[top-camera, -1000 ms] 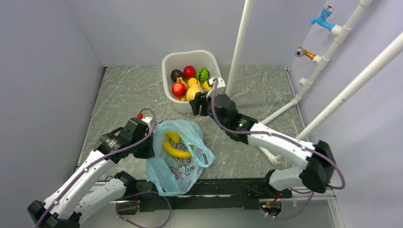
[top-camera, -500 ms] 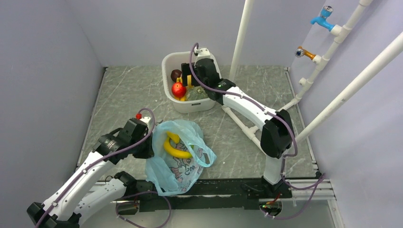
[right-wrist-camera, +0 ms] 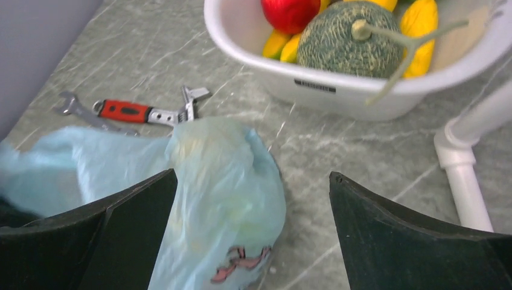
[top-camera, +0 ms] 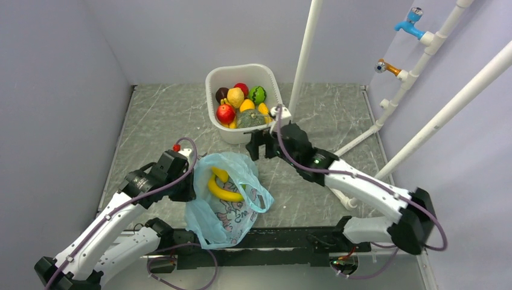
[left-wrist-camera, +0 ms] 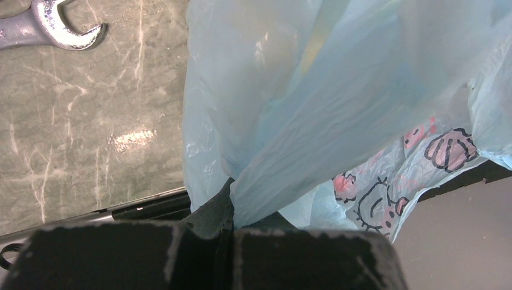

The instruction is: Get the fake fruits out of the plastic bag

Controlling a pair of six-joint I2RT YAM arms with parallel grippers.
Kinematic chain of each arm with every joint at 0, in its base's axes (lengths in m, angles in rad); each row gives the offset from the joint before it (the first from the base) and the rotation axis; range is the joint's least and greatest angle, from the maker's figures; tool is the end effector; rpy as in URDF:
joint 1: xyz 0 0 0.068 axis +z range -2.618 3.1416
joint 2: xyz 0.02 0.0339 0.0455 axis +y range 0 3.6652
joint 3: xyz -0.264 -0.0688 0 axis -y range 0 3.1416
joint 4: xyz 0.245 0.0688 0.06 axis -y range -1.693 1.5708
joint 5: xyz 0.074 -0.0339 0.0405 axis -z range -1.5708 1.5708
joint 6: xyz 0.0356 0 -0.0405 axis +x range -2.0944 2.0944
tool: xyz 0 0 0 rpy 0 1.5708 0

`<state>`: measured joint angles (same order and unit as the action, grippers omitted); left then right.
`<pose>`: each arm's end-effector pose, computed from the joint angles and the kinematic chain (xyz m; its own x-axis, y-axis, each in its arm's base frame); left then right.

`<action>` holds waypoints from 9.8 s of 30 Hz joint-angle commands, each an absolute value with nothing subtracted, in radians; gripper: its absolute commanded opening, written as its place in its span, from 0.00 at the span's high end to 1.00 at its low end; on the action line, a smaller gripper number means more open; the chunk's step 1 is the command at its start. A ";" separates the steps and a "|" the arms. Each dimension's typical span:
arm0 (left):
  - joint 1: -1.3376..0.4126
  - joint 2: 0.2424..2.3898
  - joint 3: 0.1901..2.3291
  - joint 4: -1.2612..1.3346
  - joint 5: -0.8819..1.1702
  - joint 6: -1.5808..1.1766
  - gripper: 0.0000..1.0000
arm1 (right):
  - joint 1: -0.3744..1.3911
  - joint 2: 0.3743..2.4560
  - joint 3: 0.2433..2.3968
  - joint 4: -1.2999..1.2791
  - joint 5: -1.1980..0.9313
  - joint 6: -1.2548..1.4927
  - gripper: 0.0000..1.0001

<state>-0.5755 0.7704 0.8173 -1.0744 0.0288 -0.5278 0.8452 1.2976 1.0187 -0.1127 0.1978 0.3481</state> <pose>0.1078 -0.0711 0.2750 -0.9007 -0.0158 -0.4342 0.1191 0.9521 -0.2817 0.2053 0.2209 0.3164 -0.4472 -0.0001 -0.8944 -0.4898 0.8367 0.2448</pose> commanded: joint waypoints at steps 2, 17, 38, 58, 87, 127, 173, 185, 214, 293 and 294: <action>-0.577 0.772 0.818 -1.064 0.035 -0.531 1.00 | 0.843 1.037 0.824 -0.035 0.130 0.409 0.00; -0.576 0.784 0.816 -1.060 0.036 -0.532 1.00 | 1.428 1.067 0.818 -0.018 0.235 0.312 0.17; -0.577 0.776 0.815 -1.065 0.024 -0.541 1.00 | 1.422 1.618 1.105 -0.171 0.382 0.151 0.40; -0.577 0.787 0.815 -1.066 0.030 -0.538 1.00 | 1.331 1.857 1.117 -0.082 0.376 0.084 0.40; -0.576 0.784 0.814 -1.067 0.025 -0.540 1.00 | 1.349 1.445 0.859 0.090 0.044 -0.030 0.95; -0.577 0.769 0.812 -1.064 0.029 -0.539 1.00 | 0.996 1.402 1.292 -0.052 0.492 0.142 1.00; -0.577 0.775 0.811 -1.061 0.029 -0.543 1.00 | 0.590 2.296 2.289 -0.481 0.276 -0.002 0.33; -0.577 0.753 0.811 -1.061 0.020 -0.547 1.00 | 0.972 1.549 1.465 -0.321 0.526 0.071 0.28; -0.577 0.748 0.809 -1.060 0.022 -0.548 1.00 | 1.492 1.274 1.053 -0.183 0.253 0.143 0.48; -0.576 0.774 0.809 -1.060 0.030 -0.542 1.00 | 1.212 1.948 1.253 -0.298 0.687 0.080 0.47; -0.576 0.776 0.810 -1.061 0.031 -0.541 1.00 | 1.214 1.939 1.246 -0.296 0.683 0.080 0.52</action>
<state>-0.5671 0.7750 0.7898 -1.0657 -0.0002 -0.5426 1.2045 1.9785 1.2518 -0.3233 0.7460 0.0639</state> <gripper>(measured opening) 0.009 0.837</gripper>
